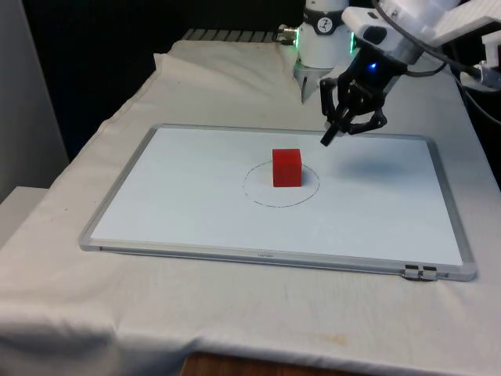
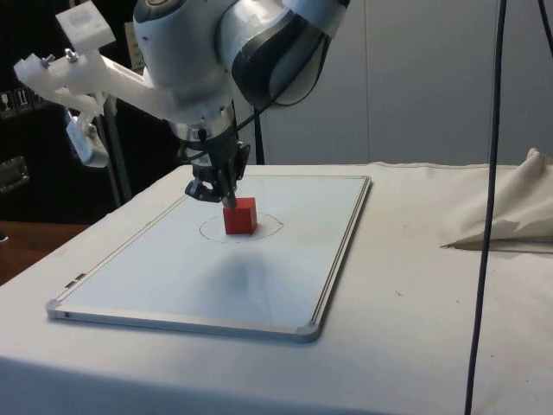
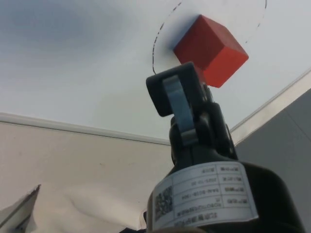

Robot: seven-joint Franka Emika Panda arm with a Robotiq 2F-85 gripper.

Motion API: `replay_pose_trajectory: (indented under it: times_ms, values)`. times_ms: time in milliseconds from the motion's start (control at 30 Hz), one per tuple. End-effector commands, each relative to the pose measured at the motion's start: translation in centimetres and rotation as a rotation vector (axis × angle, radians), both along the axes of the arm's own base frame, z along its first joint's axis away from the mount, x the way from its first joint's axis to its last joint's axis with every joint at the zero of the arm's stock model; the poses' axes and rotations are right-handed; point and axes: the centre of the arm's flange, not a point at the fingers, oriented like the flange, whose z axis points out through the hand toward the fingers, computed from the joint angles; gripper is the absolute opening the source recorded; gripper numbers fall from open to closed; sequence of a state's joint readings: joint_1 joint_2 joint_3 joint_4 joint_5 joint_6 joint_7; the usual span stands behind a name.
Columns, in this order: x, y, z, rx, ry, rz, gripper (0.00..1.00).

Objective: Push the cube into the marked area.

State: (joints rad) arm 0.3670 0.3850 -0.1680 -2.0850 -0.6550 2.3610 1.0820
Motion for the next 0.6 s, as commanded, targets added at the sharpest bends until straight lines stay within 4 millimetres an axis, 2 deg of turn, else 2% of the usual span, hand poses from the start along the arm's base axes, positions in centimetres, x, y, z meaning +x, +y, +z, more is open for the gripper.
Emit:
replay_pose_trajectory:
  times_ms: [0, 233, 567]
  values:
    - [0.00, 0.20, -0.27, 0.029, 0.000, -0.001, 0.00]
    - [-0.06, 0.49, -0.69, 0.066, 0.003, -0.018, 0.00]
    - [0.24, 0.62, -0.29, 0.087, 0.005, -0.041, 0.00]
